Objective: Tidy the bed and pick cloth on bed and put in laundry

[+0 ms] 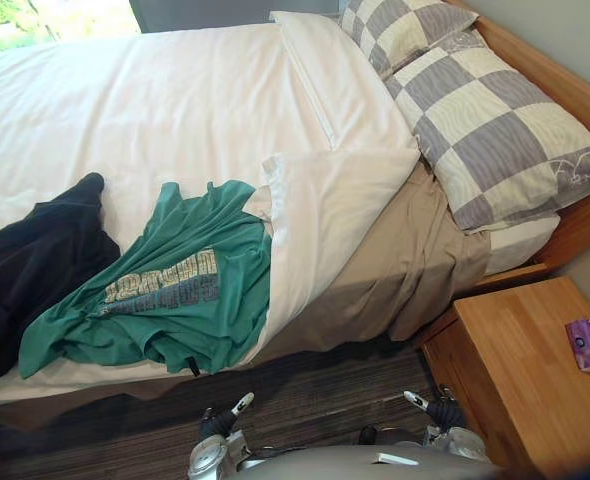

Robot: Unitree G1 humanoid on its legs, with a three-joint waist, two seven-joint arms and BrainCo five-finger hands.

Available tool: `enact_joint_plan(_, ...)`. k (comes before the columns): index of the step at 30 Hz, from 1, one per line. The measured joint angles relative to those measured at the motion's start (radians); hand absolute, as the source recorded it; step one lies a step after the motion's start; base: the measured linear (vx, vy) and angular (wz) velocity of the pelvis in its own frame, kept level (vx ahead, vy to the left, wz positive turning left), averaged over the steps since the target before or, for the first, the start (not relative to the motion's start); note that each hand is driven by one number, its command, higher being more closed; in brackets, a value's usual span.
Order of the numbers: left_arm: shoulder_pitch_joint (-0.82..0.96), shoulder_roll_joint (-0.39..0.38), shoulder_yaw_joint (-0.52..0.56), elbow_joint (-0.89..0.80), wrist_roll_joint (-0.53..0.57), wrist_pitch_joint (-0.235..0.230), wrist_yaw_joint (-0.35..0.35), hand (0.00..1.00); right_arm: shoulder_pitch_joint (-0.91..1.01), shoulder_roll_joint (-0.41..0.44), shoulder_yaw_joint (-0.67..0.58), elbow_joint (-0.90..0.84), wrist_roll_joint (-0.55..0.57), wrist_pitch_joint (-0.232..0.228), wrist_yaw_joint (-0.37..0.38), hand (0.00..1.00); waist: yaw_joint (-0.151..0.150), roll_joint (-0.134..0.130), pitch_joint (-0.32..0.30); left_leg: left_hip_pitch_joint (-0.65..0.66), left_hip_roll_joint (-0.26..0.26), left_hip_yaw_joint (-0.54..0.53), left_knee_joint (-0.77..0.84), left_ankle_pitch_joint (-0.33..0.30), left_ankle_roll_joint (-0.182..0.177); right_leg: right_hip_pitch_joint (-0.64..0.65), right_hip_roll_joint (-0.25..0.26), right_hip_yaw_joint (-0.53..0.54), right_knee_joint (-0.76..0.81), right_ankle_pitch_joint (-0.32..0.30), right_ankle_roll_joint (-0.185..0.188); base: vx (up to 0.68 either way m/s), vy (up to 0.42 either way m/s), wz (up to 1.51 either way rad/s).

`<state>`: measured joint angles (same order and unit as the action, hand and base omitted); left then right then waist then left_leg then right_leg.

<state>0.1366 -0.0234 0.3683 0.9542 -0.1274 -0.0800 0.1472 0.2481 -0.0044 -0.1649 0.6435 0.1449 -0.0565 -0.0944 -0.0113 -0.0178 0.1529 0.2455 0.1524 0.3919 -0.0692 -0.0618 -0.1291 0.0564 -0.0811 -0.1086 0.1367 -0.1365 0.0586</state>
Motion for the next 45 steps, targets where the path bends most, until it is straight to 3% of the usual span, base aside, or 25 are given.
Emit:
enact_joint_plan(4, 0.03, 0.013, 0.0, -0.04, 0.002, -0.003, -0.02, 0.0, 0.038, -0.043, -0.149, -0.378, -0.005, -0.01, -0.026, 0.0, -0.009, -0.002, -0.006, -0.001, -0.016, 0.02, 0.003, 0.0, 0.0, 0.006, -0.015, 0.009, -0.022, 0.009, 0.012, 0.02, 0.038, -0.06)
enact_joint_plan(6, 0.046, 0.023, -0.007, -0.042, 0.003, -0.004, -0.03, 0.0, 0.022, -0.087, -0.202, -0.468, -0.013, -0.021, -0.038, 0.0, -0.012, -0.002, -0.019, -0.005, -0.016, 0.018, 0.003, 0.0, 0.0, 0.007, -0.014, 0.008, -0.031, 0.01, 0.012, -0.01, 0.0, 0.02)
enact_joint_plan(13, 0.085, 0.05, -0.056, -0.026, 0.003, -0.004, -0.039, 0.0, -0.129, -0.266, -0.277, -0.553, -0.142, -0.033, -0.091, 0.0, -0.032, 0.026, -0.049, -0.036, -0.012, -0.027, 0.001, 0.002, 0.002, 0.022, -0.009, -0.021, -0.074, 0.034, 0.011, -0.05, -0.022, 0.16)
enact_joint_plan(19, 0.087, 0.088, -0.1, -0.028, 0.003, -0.013, -0.038, 0.0, -0.322, -0.398, -0.106, -0.627, -0.329, -0.032, -0.112, 0.0, -0.03, 0.032, -0.047, -0.095, -0.014, -0.104, -0.003, 0.022, 0.015, 0.002, -0.005, -0.079, -0.096, 0.055, 0.0, -0.07, -0.023, 0.31)
enact_joint_plan(24, 0.078, 0.097, -0.144, -0.03, 0.014, -0.014, -0.038, 0.0, -0.537, -0.453, 0.073, -0.615, -0.465, -0.034, -0.109, 0.0, -0.013, 0.036, 0.007, -0.15, -0.017, -0.161, -0.006, 0.053, 0.025, -0.017, -0.006, -0.129, -0.103, 0.072, -0.005, -0.06, -0.021, 0.3)
enact_joint_plan(29, 0.061, 0.111, -0.167, -0.031, 0.019, -0.02, -0.036, 0.0, -0.732, -0.492, 0.17, -0.556, -0.518, -0.031, -0.109, 0.0, 0.007, 0.037, 0.062, -0.231, -0.016, -0.193, 0.04, 0.055, 0.029, -0.059, -0.009, -0.154, -0.102, 0.088, -0.012, -0.05, -0.006, 0.19)
enact_joint_plan(38, -0.005, 0.126, -0.171, -0.072, 0.021, -0.047, -0.034, 0.0, -1.088, -0.674, 0.284, -0.448, -0.561, -0.023, -0.118, 0.0, 0.006, 0.071, 0.199, -0.392, -0.015, -0.212, 0.097, 0.067, 0.04, -0.209, -0.018, -0.152, -0.053, 0.109, -0.021, -0.05, 0.002, 0.04)
enact_joint_plan(45, -0.083, 0.18, -0.211, -0.088, 0.021, -0.062, -0.031, 0.0, -1.288, -0.728, 0.379, -0.379, -0.562, -0.015, -0.147, 0.0, 0.011, 0.084, 0.284, -0.539, -0.013, -0.237, 0.183, 0.064, 0.044, -0.336, -0.029, -0.148, 0.016, 0.107, -0.024, -0.05, 0.005, 0.09)
